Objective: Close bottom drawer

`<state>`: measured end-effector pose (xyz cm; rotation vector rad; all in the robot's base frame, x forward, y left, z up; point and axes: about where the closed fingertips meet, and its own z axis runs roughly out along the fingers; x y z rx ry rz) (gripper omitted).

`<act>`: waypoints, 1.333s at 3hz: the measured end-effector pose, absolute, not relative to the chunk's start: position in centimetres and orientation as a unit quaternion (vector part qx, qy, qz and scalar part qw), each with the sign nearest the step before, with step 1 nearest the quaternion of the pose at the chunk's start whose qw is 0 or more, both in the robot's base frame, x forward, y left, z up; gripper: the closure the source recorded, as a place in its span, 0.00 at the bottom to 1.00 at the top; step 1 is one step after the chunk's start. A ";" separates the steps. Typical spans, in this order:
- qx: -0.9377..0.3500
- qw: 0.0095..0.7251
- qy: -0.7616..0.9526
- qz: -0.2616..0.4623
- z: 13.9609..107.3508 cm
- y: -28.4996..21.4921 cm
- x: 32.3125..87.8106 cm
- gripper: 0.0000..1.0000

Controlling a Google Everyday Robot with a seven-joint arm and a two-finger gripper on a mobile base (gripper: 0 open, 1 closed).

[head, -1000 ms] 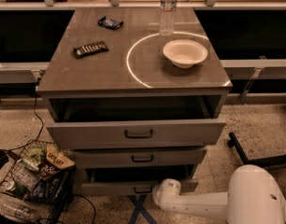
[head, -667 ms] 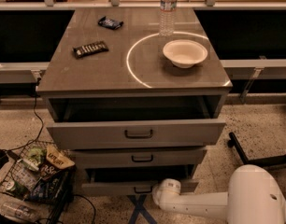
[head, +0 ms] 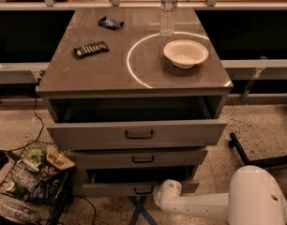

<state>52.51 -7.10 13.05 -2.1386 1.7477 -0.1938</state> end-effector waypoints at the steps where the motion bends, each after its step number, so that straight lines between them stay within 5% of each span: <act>1: -0.758 0.166 0.629 -0.051 12.3 -7.5 50.8 1.00; 4: -0.748 0.115 0.653 -0.006 11.2 -9.1 45.4 1.00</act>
Offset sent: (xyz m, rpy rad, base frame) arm -0.0929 -0.0250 -0.0257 -0.0263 0.2728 -0.0512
